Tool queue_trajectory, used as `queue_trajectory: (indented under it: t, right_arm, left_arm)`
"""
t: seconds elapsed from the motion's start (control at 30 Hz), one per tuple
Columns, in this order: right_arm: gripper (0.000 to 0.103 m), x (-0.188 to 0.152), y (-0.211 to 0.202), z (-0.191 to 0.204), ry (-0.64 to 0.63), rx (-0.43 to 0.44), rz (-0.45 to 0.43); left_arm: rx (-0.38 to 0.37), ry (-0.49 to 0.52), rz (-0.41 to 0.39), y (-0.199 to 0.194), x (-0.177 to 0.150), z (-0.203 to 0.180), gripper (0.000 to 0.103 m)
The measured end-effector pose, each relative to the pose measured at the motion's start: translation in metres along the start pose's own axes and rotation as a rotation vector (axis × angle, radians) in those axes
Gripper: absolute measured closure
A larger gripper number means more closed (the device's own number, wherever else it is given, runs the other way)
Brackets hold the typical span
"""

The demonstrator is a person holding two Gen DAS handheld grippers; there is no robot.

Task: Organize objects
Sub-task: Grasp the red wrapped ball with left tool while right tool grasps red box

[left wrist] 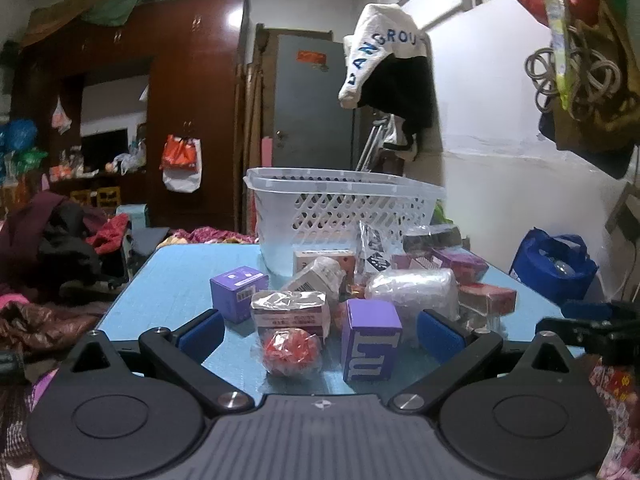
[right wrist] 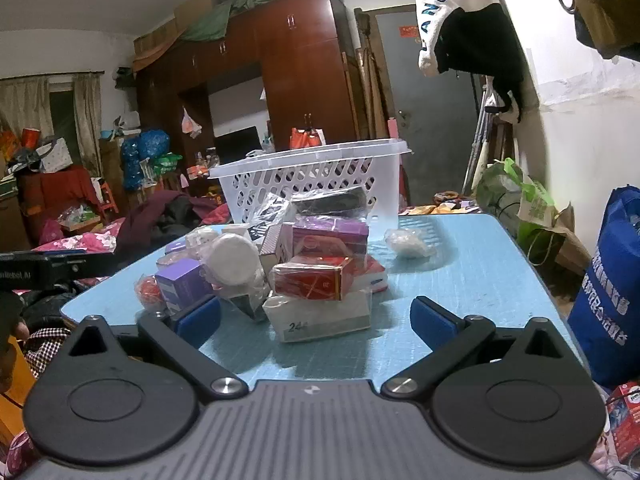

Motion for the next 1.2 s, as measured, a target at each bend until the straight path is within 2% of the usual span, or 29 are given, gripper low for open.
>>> queue_trajectory:
  t: [0.13, 0.2, 0.33, 0.43, 0.6, 0.63, 0.73, 0.87, 0.97, 1.03, 1.17, 1.2]
  right_arm:
    - [0.002, 0.0, 0.003, -0.001, 0.022, 0.029, 0.034]
    - [0.004, 0.002, 0.006, 0.0, 0.024, 0.034, 0.034]
    - [0.021, 0.008, 0.016, 0.004, 0.013, 0.03, 0.037]
    - [0.031, 0.013, 0.028, 0.008, -0.009, 0.019, 0.045]
    - [0.035, 0.017, 0.042, 0.014, -0.023, -0.007, 0.049]
    - [0.035, 0.016, 0.044, 0.014, -0.031, -0.01, 0.055]
    - [0.045, 0.014, 0.047, 0.016, -0.044, -0.007, 0.07]
    - [0.046, 0.012, 0.04, 0.011, -0.047, 0.001, 0.079]
    - [0.046, 0.015, 0.033, 0.008, -0.055, -0.008, 0.065]
    - [0.046, 0.018, 0.03, 0.007, -0.061, -0.009, 0.056]
    - [0.046, 0.018, 0.026, 0.004, -0.052, 0.001, 0.04]
    - [0.046, 0.018, 0.027, 0.004, -0.049, 0.001, 0.036]
  left_arm:
    - [0.042, 0.037, -0.002, 0.002, -0.007, 0.006, 0.0]
    - [0.037, 0.025, 0.007, 0.005, -0.01, 0.015, 0.0]
    - [-0.026, -0.032, 0.026, 0.014, -0.02, 0.023, 0.002]
    - [-0.02, -0.017, 0.044, 0.022, -0.026, 0.024, 0.003]
    - [-0.034, -0.045, 0.077, 0.037, -0.032, 0.027, 0.003]
    - [-0.036, -0.038, 0.086, 0.04, -0.033, 0.027, 0.003]
    - [-0.019, -0.003, 0.088, 0.046, -0.035, 0.022, 0.004]
    - [-0.019, 0.007, 0.098, 0.048, -0.034, 0.023, 0.006]
    - [-0.013, 0.033, 0.086, 0.053, -0.034, 0.028, 0.015]
    - [-0.013, 0.032, 0.081, 0.055, -0.035, 0.031, 0.025]
    - [-0.037, 0.02, 0.072, 0.056, -0.036, 0.033, 0.03]
    - [-0.038, 0.026, 0.065, 0.057, -0.036, 0.031, 0.038]
Point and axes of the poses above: each gripper's, at about its wrist camera, not at the fingertips, and y roughly the way its jaws point, z to its left, x to its top, the point moved 2 cm from there along y, roughly the way its jaws point, and after that the axes turned 7 degrees about -x, right-handed, at the moved point
